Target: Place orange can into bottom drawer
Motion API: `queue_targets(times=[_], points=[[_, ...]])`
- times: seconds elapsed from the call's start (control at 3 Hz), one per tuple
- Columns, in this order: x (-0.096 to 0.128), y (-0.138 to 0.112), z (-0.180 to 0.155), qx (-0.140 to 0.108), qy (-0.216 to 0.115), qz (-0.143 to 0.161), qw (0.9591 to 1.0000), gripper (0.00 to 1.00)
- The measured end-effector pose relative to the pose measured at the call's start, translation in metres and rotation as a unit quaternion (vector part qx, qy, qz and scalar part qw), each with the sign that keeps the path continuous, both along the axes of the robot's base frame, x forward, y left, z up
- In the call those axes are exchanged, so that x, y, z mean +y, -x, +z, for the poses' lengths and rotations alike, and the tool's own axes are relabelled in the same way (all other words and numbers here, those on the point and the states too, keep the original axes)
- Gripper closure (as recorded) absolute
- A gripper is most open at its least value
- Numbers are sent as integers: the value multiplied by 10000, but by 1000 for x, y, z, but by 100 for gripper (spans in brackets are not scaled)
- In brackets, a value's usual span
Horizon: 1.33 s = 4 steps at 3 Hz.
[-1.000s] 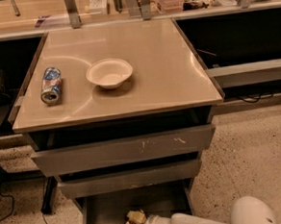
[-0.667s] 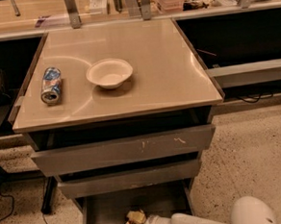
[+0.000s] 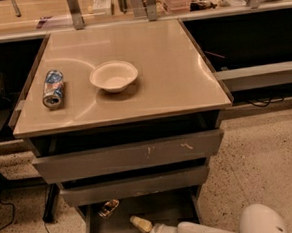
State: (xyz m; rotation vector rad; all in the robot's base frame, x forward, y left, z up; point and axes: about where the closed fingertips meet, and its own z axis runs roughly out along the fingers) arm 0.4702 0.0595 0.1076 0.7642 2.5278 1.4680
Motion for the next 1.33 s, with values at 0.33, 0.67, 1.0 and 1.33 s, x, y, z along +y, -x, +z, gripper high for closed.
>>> queue_targets(times=[0.33, 0.67, 1.0, 1.33], points=[[0, 0, 8, 0, 0, 0, 10000, 0], [1, 0, 13, 0, 0, 0, 10000, 0], [1, 0, 17, -1, 0, 0, 10000, 0], [1, 0, 20, -1, 0, 0, 10000, 0]])
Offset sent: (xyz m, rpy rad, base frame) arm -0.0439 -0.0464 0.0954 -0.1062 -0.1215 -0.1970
